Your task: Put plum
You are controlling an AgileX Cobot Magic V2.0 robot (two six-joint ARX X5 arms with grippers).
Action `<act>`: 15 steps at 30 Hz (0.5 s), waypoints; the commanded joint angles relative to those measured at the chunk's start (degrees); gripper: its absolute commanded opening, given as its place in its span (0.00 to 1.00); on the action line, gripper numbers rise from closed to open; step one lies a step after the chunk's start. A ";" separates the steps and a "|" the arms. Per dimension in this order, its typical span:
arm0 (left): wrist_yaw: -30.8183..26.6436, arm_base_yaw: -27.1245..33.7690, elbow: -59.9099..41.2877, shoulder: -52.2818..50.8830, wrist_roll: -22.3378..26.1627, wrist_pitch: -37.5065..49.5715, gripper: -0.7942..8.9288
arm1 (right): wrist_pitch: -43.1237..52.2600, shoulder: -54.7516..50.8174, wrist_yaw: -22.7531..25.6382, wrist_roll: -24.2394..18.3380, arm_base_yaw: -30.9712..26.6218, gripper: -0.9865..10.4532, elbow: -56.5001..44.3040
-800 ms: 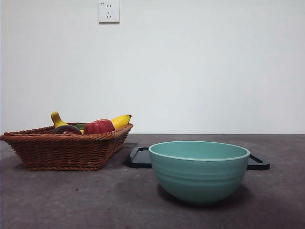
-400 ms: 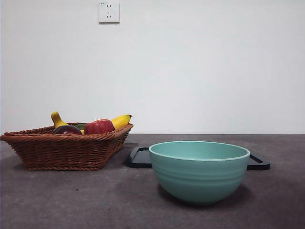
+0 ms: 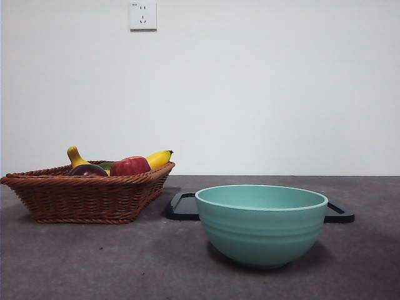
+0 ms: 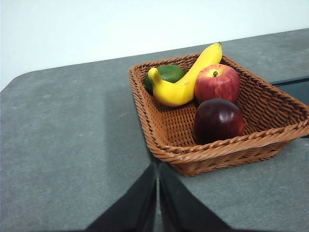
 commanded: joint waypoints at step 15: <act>-0.11 0.15 -1.18 -0.11 -0.17 -0.50 0.09 | -3.13 -0.04 0.87 0.13 -0.09 0.09 -0.24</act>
